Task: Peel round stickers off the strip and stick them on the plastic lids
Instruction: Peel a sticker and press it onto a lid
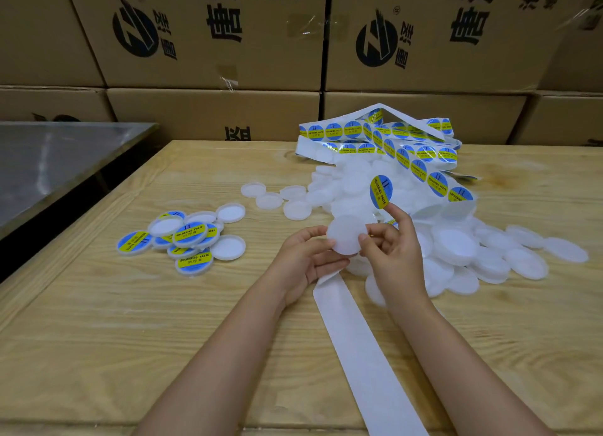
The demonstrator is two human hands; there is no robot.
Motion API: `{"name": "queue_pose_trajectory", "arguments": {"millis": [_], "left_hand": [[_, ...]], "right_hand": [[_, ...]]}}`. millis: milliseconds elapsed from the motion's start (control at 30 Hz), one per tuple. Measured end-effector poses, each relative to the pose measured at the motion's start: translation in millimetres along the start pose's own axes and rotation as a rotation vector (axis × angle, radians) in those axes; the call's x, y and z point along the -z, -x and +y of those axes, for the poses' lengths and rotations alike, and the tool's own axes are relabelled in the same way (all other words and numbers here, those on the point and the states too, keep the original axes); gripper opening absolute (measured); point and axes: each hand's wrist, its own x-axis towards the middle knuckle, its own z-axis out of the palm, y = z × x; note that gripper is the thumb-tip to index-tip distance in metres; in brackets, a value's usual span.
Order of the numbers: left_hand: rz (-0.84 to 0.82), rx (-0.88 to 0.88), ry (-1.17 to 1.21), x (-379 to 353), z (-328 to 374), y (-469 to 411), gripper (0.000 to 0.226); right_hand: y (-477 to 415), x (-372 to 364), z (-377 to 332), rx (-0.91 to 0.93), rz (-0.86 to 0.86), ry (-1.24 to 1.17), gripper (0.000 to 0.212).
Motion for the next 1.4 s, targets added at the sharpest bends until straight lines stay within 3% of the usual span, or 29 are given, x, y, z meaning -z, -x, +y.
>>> {"name": "queue_pose_trajectory", "arguments": {"millis": [433,700,933,1033,1133,1400], "left_hand": [[-0.097,0.047,-0.133,-1.7,-0.6,4.0,0.028],[-0.133,0.036,0.023,-1.1,0.5,4.6,0.019],[-0.191,0.043,0.080,-2.8,-0.3,4.8,0.030],[-0.158,0.025,0.069,-3.0,-1.0,3.9,0.030],[-0.131,0.017,0.059,-2.1,-1.2,3.0,0.031],[-0.145,0.010,0.044,0.1,-0.8,2.7,0.028]], "right_hand": [[-3.6,0.8,5.3,0.021,-0.014,0.007,0.052],[-4.8,2.9,4.0,0.006,0.001,-0.025,0.051],[-6.8,5.4,3.3,0.001,0.049,-0.002,0.052],[-6.0,5.6,1.0,0.032,0.087,-0.010,0.033],[-8.8,6.9,-2.6,-0.066,0.106,-0.143,0.003],[-6.7,8.8,-0.4,-0.205,-0.014,-0.053,0.012]]}}
